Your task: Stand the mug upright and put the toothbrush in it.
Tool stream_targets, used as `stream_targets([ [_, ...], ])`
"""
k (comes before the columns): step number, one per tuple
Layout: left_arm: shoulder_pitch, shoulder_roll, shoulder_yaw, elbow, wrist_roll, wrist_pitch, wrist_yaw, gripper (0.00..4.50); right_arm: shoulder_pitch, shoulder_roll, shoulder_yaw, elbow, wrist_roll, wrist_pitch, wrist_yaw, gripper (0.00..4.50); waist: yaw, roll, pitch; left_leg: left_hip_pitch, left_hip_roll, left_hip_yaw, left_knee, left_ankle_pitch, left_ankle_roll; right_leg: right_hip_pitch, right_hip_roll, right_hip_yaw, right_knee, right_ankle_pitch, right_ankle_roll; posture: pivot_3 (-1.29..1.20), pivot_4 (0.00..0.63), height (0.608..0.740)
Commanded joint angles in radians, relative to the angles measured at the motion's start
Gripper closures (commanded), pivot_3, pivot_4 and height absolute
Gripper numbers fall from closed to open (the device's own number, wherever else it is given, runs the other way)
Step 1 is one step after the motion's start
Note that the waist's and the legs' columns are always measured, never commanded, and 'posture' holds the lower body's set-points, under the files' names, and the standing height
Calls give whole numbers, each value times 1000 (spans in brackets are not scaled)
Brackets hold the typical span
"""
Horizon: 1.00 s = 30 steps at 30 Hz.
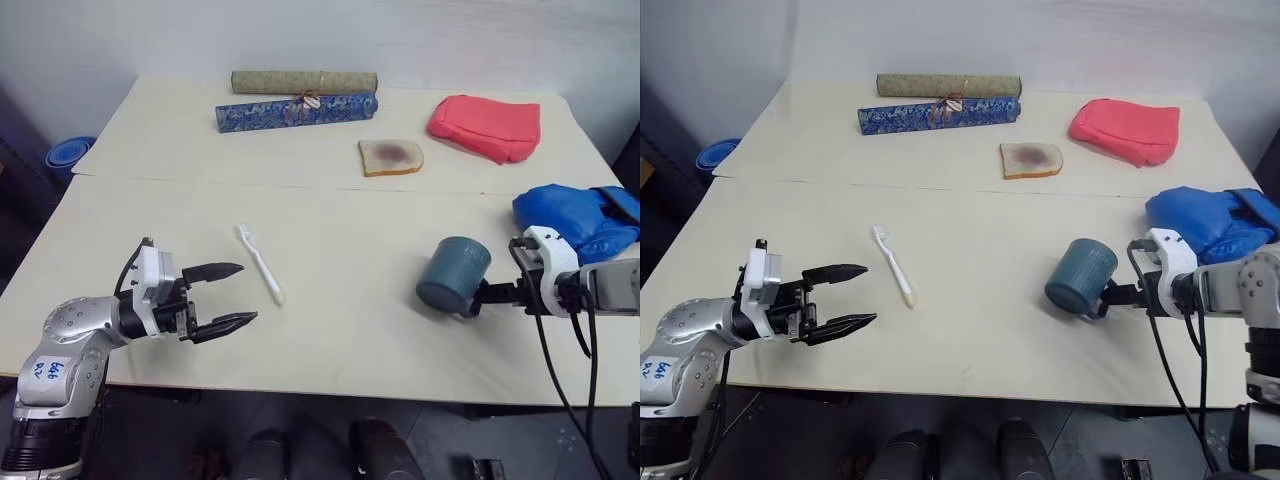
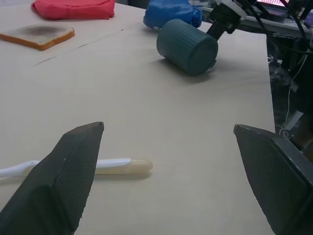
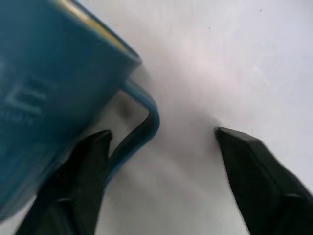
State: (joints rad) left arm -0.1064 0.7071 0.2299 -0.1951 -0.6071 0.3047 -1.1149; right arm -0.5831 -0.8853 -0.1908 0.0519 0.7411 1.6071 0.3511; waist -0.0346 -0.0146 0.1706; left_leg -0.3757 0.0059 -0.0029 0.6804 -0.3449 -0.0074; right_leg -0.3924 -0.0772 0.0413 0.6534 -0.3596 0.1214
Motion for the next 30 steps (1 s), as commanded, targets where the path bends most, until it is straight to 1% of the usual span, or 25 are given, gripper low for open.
stream_targets([
  [1, -1, 7, 29, -30, -18, -22, -5, 0, 15, 32, 46, 23, 95, 7, -31, 2296, -1, 0, 0, 0, 0, 0, 0, 0, 0, 0, 0, 0, 0, 0, 0, 0, 150, 740],
  [4, -6, 13, 34, -19, -15, -31, -13, 0, 19, 26, 68, 10, 143, 7, -50, 3329, 0, -1, 0, 0, 0, 0, 0, 0, 0, 0, 0, 0, 0, 0, 0, 0, 150, 740],
  [7, -6, 17, 41, -14, -14, -35, -14, 0, -3, 35, 59, 22, 163, 7, -70, 4324, 0, -1, 0, 0, 0, 0, 0, 0, 0, 0, 0, 0, 0, 0, 0, 0, 150, 740],
  [8, -4, 19, 46, -12, -15, -35, -12, 0, -21, 55, 34, 19, 164, 7, -69, 4490, 0, 0, 0, 0, 0, 0, 0, 0, 0, 0, 0, 0, 0, 0, 0, 0, 150, 740],
  [9, -1, 21, 52, -11, -15, -34, -8, 0, -42, 89, -5, 4, 162, 7, -61, 4490, -2, -1, 0, 0, 0, 0, 0, 0, 0, 0, 0, 0, 0, 0, 0, 0, 150, 740],
  [11, 5, 18, 71, -5, -16, -31, 9, 0, -56, 141, -43, -56, 158, -80, -29, 4490, -3, 0, 0, 0, 0, 0, -1, 0, 0, -1, 0, 0, 0, 0, 0, 0, 150, 740],
  [12, 7, 15, 78, -2, -16, -30, 16, 0, -52, 159, -42, -84, 141, -143, -15, 4490, -3, 2, 1, 0, 0, 0, -1, 0, 0, -1, 0, 0, 0, 0, 0, 0, 150, 740],
  [13, 12, 10, 88, 0, -14, -31, 29, 0, -35, 186, -22, -124, 90, -284, 10, 4490, -2, 4, 3, -1, 0, 0, -1, 0, 0, -2, 0, 0, 0, 0, 0, 0, 150, 740],
  [14, 16, 5, 98, 3, -13, -32, 43, 0, -18, 226, 0, -156, 20, -471, 42, 4490, 0, 5, 3, -1, 0, 0, -1, 0, 0, -2, 0, 0, 0, 0, 0, 0, 150, 740],
  [16, 22, -4, 111, 9, -8, -37, 64, 0, 5, 315, 43, -170, -114, -792, 70, 4490, 0, 5, 3, -2, -1, 0, -2, 0, 0, -4, 0, 0, 1, 0, 0, 0, 150, 740],
  [17, 22, -6, 114, 12, -6, -40, 70, 0, 8, 348, 57, -157, -164, -895, 70, 4490, 0, 5, 3, -3, -1, 1, -3, 0, 0, -4, 0, 0, 1, 0, 0, 0, 150, 740],
  [19, 18, -12, 119, 15, -2, -46, 88, 0, 8, 451, 71, -72, -257, -1149, 67, 4490, 0, 5, 3, -3, -2, 1, -3, 0, 0, -4, 0, -2, 2, 0, 0, 0, 150, 740],
  [21, 11, -13, 119, 17, 2, -50, 99, 0, 6, 522, 96, 28, -338, -1333, 72, 4490, -1, 5, 3, -3, -2, 1, -2, 0, 0, -4, -1, -5, 3, 0, 0, 0, 150, 740],
  [24, -3, -11, 120, 21, 2, -53, 109, 0, 8, 575, 140, 175, -420, -1506, 115, 4490, 1, 5, 3, -3, -4, -1, -1, 0, 0, -4, -2, -9, 4, 0, 0, 0, 150, 740],
  [27, -15, -6, 122, 23, 3, -54, 114, 0, 13, 588, 169, 313, -490, -1614, 137, 4490, -3, 5, 3, -3, -4, 0, -1, 0, 0, -4, -2, -10, 4, 0, 0, 0, 150, 740],
  [29, -19, 1, 130, 18, 1, -52, 119, 0, 28, 585, 170, 367, -484, -1634, 193, 4490, -7, 5, 3, -2, -4, -1, -1, 0, 0, -3, -2, -10, 5, 0, 0, 0, 150, 740],
  [30, -18, 7, 137, 14, -2, -48, 121, 0, 37, 586, 157, 360, -446, -1613, 233, 4490, -11, 5, 3, -1, -3, -1, -1, 0, 0, -1, -2, -10, 4, 0, 0, 0, 150, 740],
])
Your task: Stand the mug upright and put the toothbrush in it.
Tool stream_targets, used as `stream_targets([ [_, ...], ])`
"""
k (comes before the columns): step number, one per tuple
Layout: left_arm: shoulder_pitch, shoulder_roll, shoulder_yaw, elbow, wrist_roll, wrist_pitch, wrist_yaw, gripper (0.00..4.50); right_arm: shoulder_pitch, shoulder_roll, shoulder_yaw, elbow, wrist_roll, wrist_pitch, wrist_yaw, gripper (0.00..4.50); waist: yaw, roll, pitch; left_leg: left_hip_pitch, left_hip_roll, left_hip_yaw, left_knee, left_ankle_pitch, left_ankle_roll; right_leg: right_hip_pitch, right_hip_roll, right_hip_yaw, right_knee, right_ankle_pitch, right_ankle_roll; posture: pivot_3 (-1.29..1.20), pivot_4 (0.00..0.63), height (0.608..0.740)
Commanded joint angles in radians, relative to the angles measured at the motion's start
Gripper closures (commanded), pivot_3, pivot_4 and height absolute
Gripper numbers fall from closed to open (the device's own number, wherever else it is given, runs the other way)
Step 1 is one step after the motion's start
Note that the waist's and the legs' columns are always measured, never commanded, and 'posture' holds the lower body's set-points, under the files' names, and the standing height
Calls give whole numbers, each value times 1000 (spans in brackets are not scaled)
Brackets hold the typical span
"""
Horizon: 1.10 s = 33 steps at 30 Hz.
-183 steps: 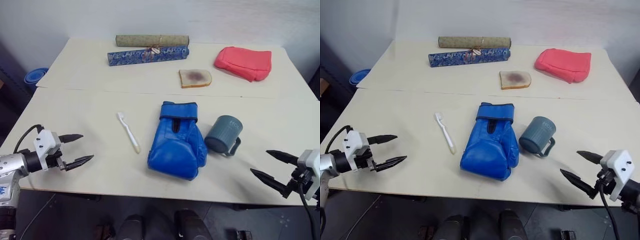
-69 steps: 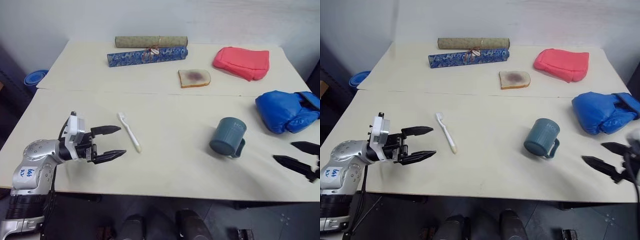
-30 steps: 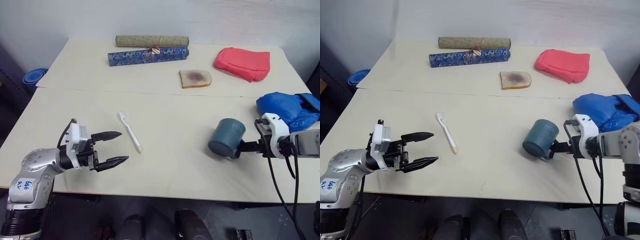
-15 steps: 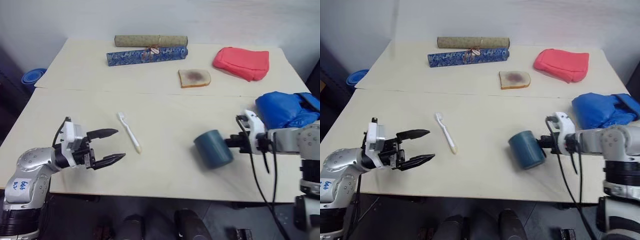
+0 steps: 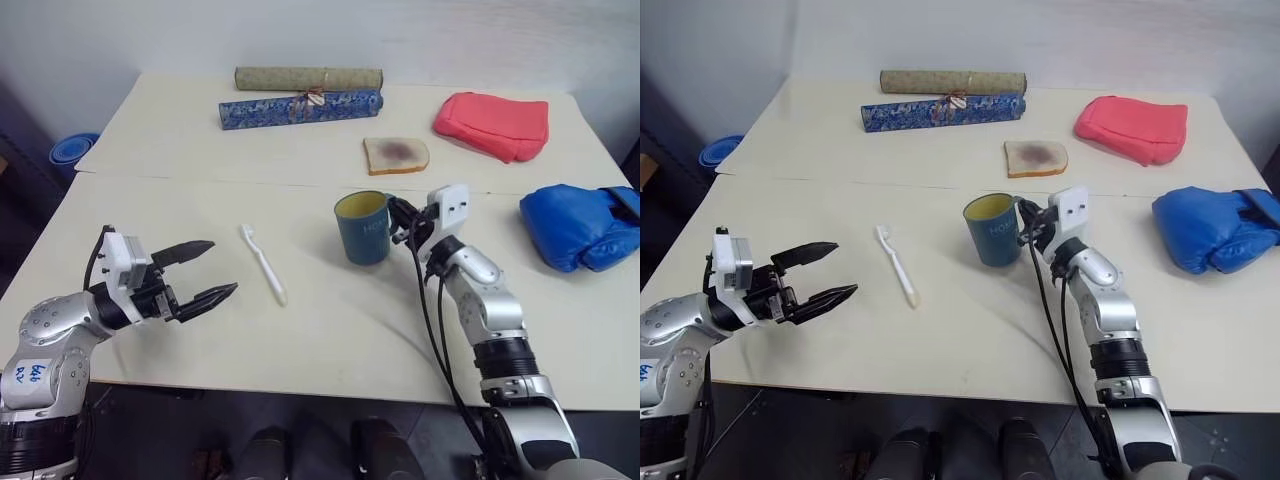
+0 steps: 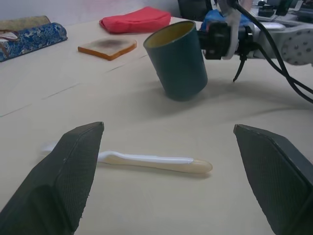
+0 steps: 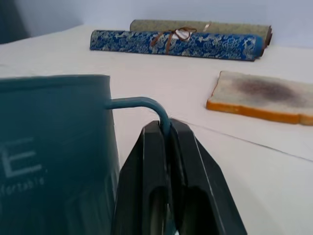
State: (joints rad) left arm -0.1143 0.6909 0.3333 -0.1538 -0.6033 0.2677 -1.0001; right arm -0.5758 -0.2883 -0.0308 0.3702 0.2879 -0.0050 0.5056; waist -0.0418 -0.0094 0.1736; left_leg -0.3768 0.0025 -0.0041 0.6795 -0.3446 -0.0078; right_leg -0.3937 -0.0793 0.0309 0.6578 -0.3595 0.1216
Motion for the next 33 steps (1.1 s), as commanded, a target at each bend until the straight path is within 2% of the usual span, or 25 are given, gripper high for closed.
stream_targets([
  [1, -5, 29, 41, -29, -12, -3, 8, 0, 33, -10, -19, 35, 28, 6, 89, 3976, -7, 0, 0, 1, 0, 0, 0, 0, 0, 1, 0, 0, 0, 0, 0, 0, 150, 740],
  [2, 1, 36, 46, -29, -12, 2, 8, 0, 36, -19, -25, 31, 22, 2, 92, 3829, -10, 0, 0, 1, 0, -1, 0, 0, 0, 2, 0, 1, 0, 0, 0, 0, 150, 740],
  [5, 18, 52, 66, -25, -12, 18, 20, 0, 52, -60, -40, 2, 13, -5, 125, 2938, -14, 2, 1, 1, 0, -2, 0, 0, -1, 2, -1, 2, 0, 0, 0, 0, 150, 740],
  [9, 82, 81, 150, -9, -6, 75, 74, 0, 118, -185, -85, -93, 42, 12, 225, 1543, -13, 3, 2, 1, 0, -1, -1, 0, -1, 1, -1, 2, -1, 0, 0, 0, 150, 740],
  [14, 222, 133, 311, 56, -12, 140, 86, 0, 261, -373, -181, -170, 136, -16, 468, 26, -11, 3, 2, 1, 1, -2, -5, 0, 0, 2, -1, 2, -4, 0, 0, 0, 150, 740],
  [19, 359, 205, 393, 134, 54, 223, 113, 0, 455, -451, -266, -290, 290, -107, 780, 26, -10, 1, 2, 4, 1, -1, -10, 0, 1, 5, -1, 2, -11, 0, 0, 0, 150, 740],
  [20, 378, 213, 403, 145, 69, 227, 121, 0, 481, -448, -278, -300, 286, -158, 806, 26, -12, 1, 2, 7, 1, -1, -12, 0, 2, 7, -1, 2, -13, 0, 0, 0, 150, 740],
  [22, 366, 215, 421, 153, 70, 252, 163, 0, 532, -465, -286, -338, 320, -140, 870, 26, -10, 2, 3, 10, 2, -1, -14, -2, 5, 10, -1, 2, -16, 0, 0, 0, 150, 740],
  [26, 267, 210, 383, 48, -2, 377, 232, 0, 547, -432, -285, -372, 333, -175, 879, 26, 2, 0, 3, 11, 2, -3, -14, -1, 4, 11, -3, 1, -16, 0, -1, 0, 150, 740],
  [31, 9, 201, 271, -111, -207, 821, 435, 0, 551, -385, -283, -472, 379, -188, 859, 26, 24, 0, 2, 9, 0, -9, -14, 3, -3, 11, -4, -3, -14, 0, -1, 0, 150, 740],
  [33, -133, 151, 225, -143, -272, 996, 543, 0, 557, -367, -267, -553, 412, -172, 854, 26, 27, 1, 2, 8, 0, -11, -14, 4, -4, 11, -4, -4, -13, 0, -1, 0, 150, 740],
])
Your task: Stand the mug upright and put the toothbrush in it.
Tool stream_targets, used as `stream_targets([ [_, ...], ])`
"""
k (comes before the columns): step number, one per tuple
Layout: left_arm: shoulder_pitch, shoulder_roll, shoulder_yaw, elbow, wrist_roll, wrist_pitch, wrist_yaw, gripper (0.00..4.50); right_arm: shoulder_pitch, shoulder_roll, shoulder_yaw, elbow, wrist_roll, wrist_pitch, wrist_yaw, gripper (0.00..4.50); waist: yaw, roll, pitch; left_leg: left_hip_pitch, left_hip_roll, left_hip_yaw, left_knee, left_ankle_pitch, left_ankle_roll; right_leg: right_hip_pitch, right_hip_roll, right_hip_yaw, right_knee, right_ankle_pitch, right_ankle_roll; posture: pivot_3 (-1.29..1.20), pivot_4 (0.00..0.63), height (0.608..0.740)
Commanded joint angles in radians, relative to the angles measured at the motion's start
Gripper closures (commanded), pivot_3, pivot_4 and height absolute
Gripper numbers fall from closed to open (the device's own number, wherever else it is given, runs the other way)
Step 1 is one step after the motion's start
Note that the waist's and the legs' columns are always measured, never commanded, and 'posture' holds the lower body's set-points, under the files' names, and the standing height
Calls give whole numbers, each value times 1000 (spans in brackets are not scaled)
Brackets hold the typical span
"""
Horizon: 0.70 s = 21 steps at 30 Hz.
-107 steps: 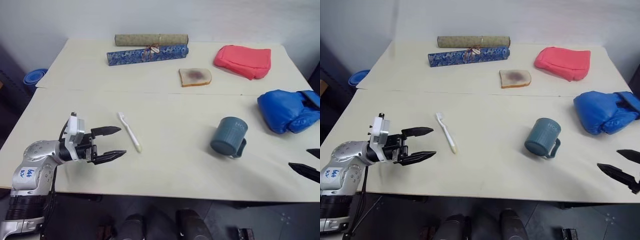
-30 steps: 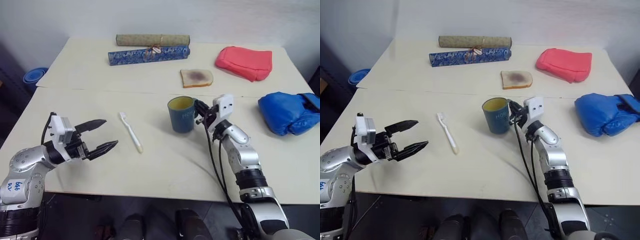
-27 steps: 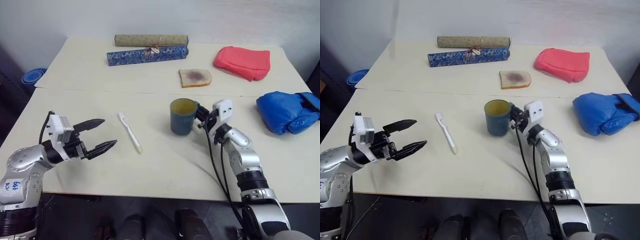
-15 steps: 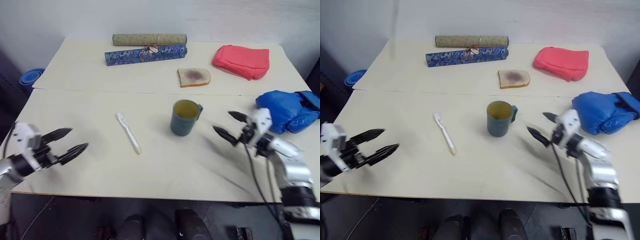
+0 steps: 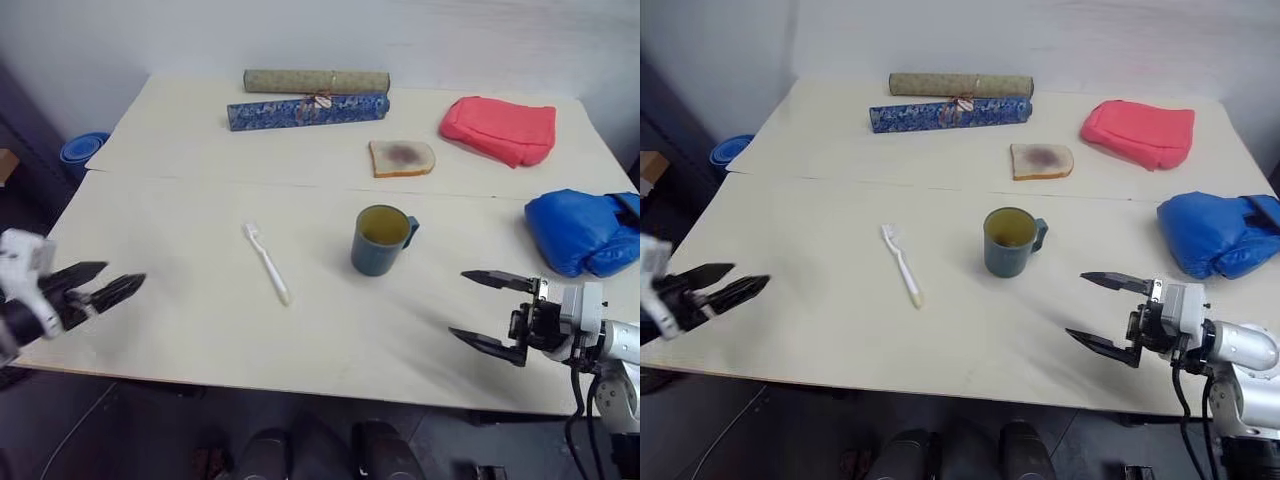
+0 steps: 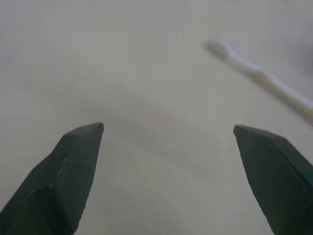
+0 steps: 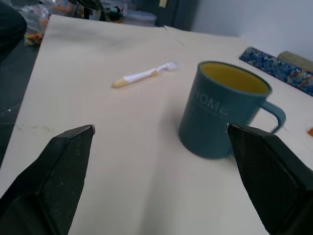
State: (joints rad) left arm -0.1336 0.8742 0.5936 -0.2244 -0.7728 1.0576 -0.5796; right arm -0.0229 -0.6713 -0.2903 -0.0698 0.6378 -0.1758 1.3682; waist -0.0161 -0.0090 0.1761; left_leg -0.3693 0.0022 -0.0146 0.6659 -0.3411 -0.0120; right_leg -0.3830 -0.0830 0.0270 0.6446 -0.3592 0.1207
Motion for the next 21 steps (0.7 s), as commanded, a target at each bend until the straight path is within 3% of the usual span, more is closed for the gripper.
stream_targets([
  [1, -202, -80, -61, -83, -110, 319, 191, 0, 5, 25, 1, -154, 77, 11, -19, 26, 3, 0, 0, 0, 0, 0, 0, 0, 0, 0, 1, -1, 2, 0, 0, 0, 150, 740],
  [3, -331, -174, -77, -97, -83, 496, 297, 0, 3, 31, 16, -202, 97, 37, -35, 26, 7, 0, 0, -1, 0, 0, 2, 1, -1, 0, 2, -2, 4, 0, 0, 0, 150, 740],
  [5, -400, -258, -133, -107, -70, 554, 411, 0, -4, 30, 30, -217, 88, 41, -33, 26, 6, -1, -1, -1, -1, 0, 4, 1, -1, -1, 3, -2, 5, 0, 0, 0, 150, 740],
  [9, -443, -337, -234, -102, -76, 557, 536, 0, -15, 34, 39, -205, 67, 35, -43, 26, -2, -2, 0, -1, -1, 0, 5, 1, -1, -1, 3, -1, 6, 0, 0, 0, 150, 740],
  [12, -492, -449, -289, -48, 5, 557, 617, 0, -12, 40, 45, -205, 54, 33, -55, 26, 8, -2, 0, -2, -1, -1, 8, 2, -2, -1, 3, -1, 5, 0, 0, 0, 150, 740],
  [15, -520, -450, -442, 29, 35, 557, 650, 0, -1, 49, 46, -215, 50, 37, -71, 26, 15, -2, 0, -1, -1, -1, 12, 2, -2, 1, 4, -1, 3, 0, 0, 0, 150, 740],
  [20, -565, -572, -453, 148, 147, 548, 667, 0, 44, 57, 34, -244, 57, 43, -93, 26, 29, 2, -2, 1, -3, -3, 12, 2, -2, 5, 3, -4, 3, 0, 0, 0, 150, 740],
  [21, -571, -577, -468, 169, 170, 537, 663, 178, 53, 57, 29, -251, 61, 48, -102, 9, 33, 2, -3, 1, -3, -3, 13, 1, -2, 6, 3, -4, 2, 0, 0, 0, 150, 740],
])
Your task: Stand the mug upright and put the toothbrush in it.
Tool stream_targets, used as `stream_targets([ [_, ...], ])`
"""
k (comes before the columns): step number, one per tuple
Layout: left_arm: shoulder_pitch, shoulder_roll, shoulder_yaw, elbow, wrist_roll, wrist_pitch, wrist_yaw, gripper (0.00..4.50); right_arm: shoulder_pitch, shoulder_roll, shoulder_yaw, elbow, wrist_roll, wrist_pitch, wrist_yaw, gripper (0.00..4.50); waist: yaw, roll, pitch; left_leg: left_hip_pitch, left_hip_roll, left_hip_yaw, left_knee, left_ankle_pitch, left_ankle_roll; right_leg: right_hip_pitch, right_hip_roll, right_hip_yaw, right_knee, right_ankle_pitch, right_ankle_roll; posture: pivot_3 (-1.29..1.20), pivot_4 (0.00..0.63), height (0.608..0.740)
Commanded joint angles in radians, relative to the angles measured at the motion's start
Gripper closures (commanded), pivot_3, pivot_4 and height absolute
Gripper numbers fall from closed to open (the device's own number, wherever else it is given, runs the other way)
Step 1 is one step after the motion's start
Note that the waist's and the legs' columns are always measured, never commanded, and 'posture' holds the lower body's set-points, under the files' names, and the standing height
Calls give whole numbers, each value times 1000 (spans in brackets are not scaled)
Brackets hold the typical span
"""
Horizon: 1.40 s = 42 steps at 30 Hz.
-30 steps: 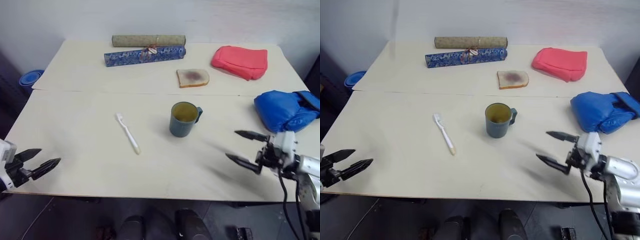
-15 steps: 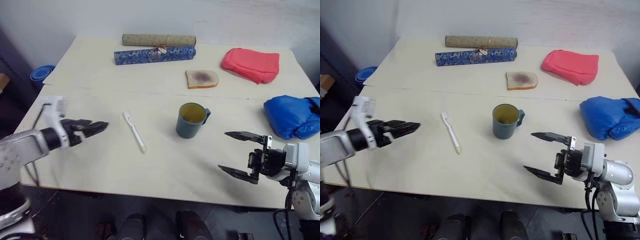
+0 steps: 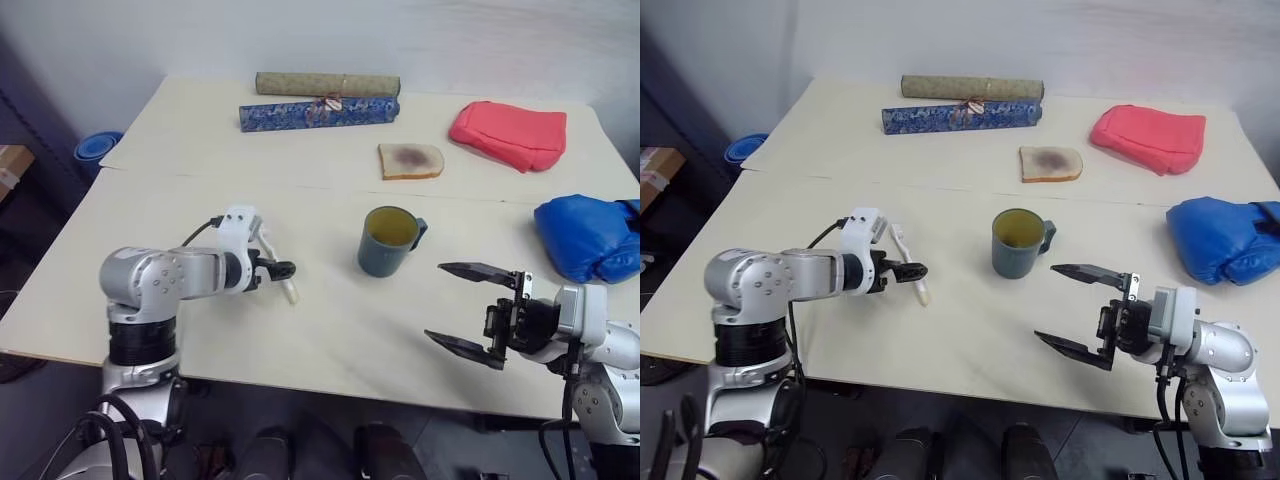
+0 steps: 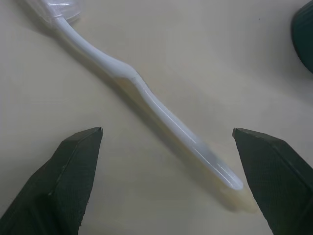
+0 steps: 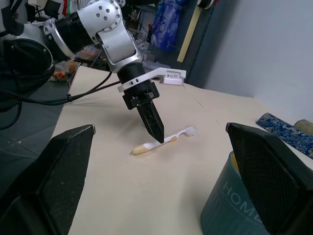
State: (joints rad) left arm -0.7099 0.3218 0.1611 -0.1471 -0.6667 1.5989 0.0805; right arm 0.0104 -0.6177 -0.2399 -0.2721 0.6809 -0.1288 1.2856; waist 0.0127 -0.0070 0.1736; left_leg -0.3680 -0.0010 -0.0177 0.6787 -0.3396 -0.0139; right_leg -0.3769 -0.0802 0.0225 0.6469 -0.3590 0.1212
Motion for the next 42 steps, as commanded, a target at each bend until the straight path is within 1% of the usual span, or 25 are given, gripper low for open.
stream_targets([
  [1, 2, -23, -46, 100, 81, -11, -5, 364, 24, 4, -23, -53, 21, 4, -27, 0, 8, 0, 0, 0, 0, 0, 1, 0, 0, 0, 0, 0, 0, 0, 0, 0, 150, 740],
  [3, -10, -8, -107, 132, 115, -36, -28, 807, 30, 3, -27, -60, 25, 8, -42, 0, 9, 2, -1, 0, -1, 0, 1, 0, 0, 1, 0, 0, 0, 0, 1, 0, 150, 740],
  [5, -22, -4, -149, 168, 146, -55, -47, 1411, 31, -1, -30, -67, 28, 13, -55, 0, 12, 3, -2, 2, -1, 0, 2, 0, 0, 2, 0, 0, 0, 0, 1, 0, 150, 740],
  [7, -36, -16, -152, 198, 158, -59, -72, 1994, 29, -4, -35, -75, 36, 25, -70, 0, 13, 5, -4, 2, -2, 0, 2, 1, 1, 3, 0, 0, 0, 0, 1, 0, 150, 740],
  [8, -43, -16, -155, 209, 159, -57, -90, 2166, 27, -6, -37, -81, 41, 32, -77, 0, 13, 6, -4, 2, -3, 0, 1, 1, 2, 3, 0, -1, 0, 1, 1, 0, 150, 740],
  [9, -46, -17, -155, 214, 166, -56, -100, 2536, 26, -8, -38, -86, 45, 39, -83, 0, 13, 6, -4, 2, -3, 0, 1, 1, 2, 3, 0, -1, 0, 1, 1, 0, 150, 740],
  [12, -51, 10, -180, 219, 186, -66, -147, 3403, 23, -13, -44, -102, 57, 63, -105, 0, 12, 7, -4, 2, -3, -1, 1, 1, 2, 3, 0, -1, 0, 1, 2, 0, 150, 740],
  [14, -50, 44, -181, 220, 196, -78, -180, 3909, 24, -19, -44, -109, 59, 76, -111, 0, 10, 6, -4, 2, -3, -1, 1, 1, 2, 3, 0, -1, 0, 1, 2, 0, 150, 740],
  [16, -48, 77, -158, 225, 203, -111, -213, 4310, 21, -23, -43, -113, 59, 87, -117, 0, 9, 6, -4, 1, -2, -1, 1, 1, 2, 2, 0, -1, 0, 1, 2, 0, 150, 740],
  [17, -47, 82, -137, 228, 204, -134, -224, 4407, 20, -24, -43, -114, 59, 92, -121, 0, 7, 6, -4, 1, -2, -1, 0, 1, 2, 2, 0, -1, 0, 1, 2, 0, 150, 740],
  [18, -49, 82, -100, 233, 199, -168, -238, 4407, 17, -26, -41, -114, 58, 97, -125, 0, 4, 6, -4, 1, -1, -1, 0, 1, 1, 2, 0, -1, -1, 1, 2, 0, 150, 740],
  [21, -53, 72, 31, 225, 130, -336, -347, 4407, 13, -30, -42, -106, 48, 105, -133, 0, -4, 5, -3, 0, 0, 0, 0, 2, 0, 1, 0, -3, -1, 1, 1, 0, 150, 740],
  [22, -55, 69, 69, 215, 92, -400, -411, 4407, 15, -30, -46, -103, 46, 106, -137, 0, -6, 3, -2, 0, 0, -1, 0, 2, 0, 1, 0, -4, -1, 1, 2, 0, 150, 740],
  [24, -49, 79, 98, 186, 28, -517, -578, 4407, 26, -31, -57, -102, 41, 107, -145, 0, -8, 0, 0, -2, 1, -1, 1, 2, 0, -1, 0, -6, -1, 1, 1, 0, 150, 740],
  [26, -30, 69, 92, 152, 0, -726, -787, 4407, 48, -28, -71, -108, 37, 104, -155, 0, -5, 0, 0, -4, 1, -2, 0, 2, 0, 0, -1, -11, -3, 1, 1, 0, 150, 740],
  [28, -26, 49, 85, 163, -5, -853, -886, 4407, 57, -24, -78, -108, 33, 101, -160, 0, 1, 0, 0, -4, 0, -2, -1, 1, 0, 0, -2, -13, -5, 1, 1, 0, 150, 740],
  [30, -70, -43, 36, 234, 16, -1024, -976, 4407, 79, -15, -95, -111, 24, 90, -174, 0, 11, 0, 0, -4, -1, -2, -1, 1, 0, 1, -1, -14, -8, 1, 1, 0, 150, 740],
  [32, -111, -112, -10, 316, 51, -1147, -1039, 4407, 99, -9, -110, -112, 19, 82, -187, 0, 21, -1, 0, -5, -2, -4, 0, 1, 1, 2, 0, -16, -8, 1, 1, 0, 150, 740],
  [34, -152, -168, -43, 406, 73, -1226, -1090, 4407, 120, -1, -124, -116, 16, 77, -202, 0, 20, -1, 1, -6, -4, -3, 2, 1, 3, 3, 0, -15, -9, 2, 3, 0, 150, 740],
  [39, -272, -321, -54, 690, 138, -1482, -1100, 4407, 189, 34, -157, -147, 5, 51, -244, 0, 13, -2, 1, -6, -4, -2, 2, 1, 5, 2, 1, -14, -9, 2, 4, 0, 150, 740],
  [42, -317, -364, -61, 815, 178, -1596, -1114, 4407, 224, 53, -159, -179, 0, 42, -265, 0, 5, -3, 2, -6, -3, 0, 1, 1, 5, 1, 2, -14, -9, 2, 4, 0, 150, 740],
])
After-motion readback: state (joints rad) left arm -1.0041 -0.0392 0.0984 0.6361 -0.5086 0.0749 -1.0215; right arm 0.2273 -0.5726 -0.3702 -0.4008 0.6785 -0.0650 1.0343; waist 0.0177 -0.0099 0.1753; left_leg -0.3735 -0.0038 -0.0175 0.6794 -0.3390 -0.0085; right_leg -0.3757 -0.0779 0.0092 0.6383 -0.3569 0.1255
